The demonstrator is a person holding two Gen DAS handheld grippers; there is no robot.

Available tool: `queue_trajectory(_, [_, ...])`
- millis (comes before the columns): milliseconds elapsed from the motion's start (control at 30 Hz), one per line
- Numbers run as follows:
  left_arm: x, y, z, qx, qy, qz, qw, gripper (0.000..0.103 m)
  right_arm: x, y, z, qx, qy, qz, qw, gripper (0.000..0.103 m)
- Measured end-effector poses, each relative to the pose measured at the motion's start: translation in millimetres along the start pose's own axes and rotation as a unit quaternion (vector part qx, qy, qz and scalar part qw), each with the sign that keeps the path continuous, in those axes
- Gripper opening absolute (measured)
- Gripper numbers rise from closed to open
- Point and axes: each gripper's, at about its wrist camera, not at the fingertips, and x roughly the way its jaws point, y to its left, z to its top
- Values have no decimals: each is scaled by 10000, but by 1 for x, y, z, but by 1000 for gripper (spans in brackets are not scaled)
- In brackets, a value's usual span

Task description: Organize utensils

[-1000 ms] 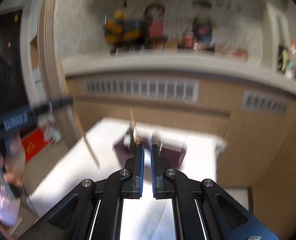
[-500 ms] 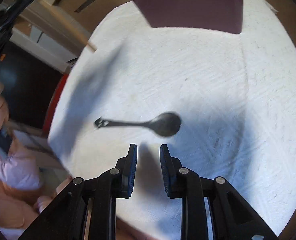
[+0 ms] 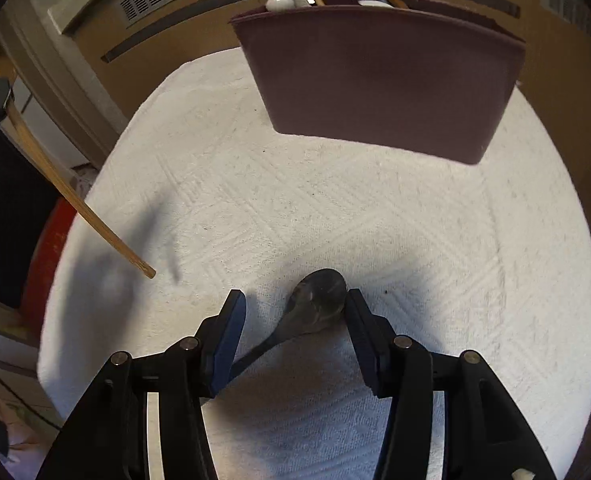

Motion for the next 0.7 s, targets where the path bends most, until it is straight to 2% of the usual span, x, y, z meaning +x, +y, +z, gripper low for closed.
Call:
queue_trajectory(33, [1,1,0,-12,15,-2,10000,5,-1,7,-4,-173,-48,-220,9996,42])
queue_trajectory(67, [1,3,0,-23,28,-1,10000,5,-1,16,-7,-457,-134,-472,9978,28])
queue_trajectory(100, [2,4,-1,-31,45,-3,10000,5,-4,19,-10,-680,-218,-523,9961,26])
queue_trajectory(133, [2,4,-3,-25,72,-7,10000,5,-5,20,-11,-830,-291,-540,9947,12])
queue_trajectory(167, [2,3,-2,-17,86,-2,10000,5,-10,21,-11,-934,-404,-519,9935,7])
queue_trajectory(300, [0,0,-4,6,138,-1,9999,5,-42,14,-11,-1134,-979,-365,9880,4])
queue_trajectory(433, [0,-4,-4,-17,186,-2,9998,5,-67,-3,-9,-1001,-1161,99,9881,2])
queue_trajectory(567, [-2,-9,0,-20,214,-94,9997,5,-99,-19,-2,-844,-1523,74,9847,1])
queue_trajectory(700, [-8,-23,8,171,63,-97,9998,5,-123,-25,9,-768,-1840,52,9799,1])
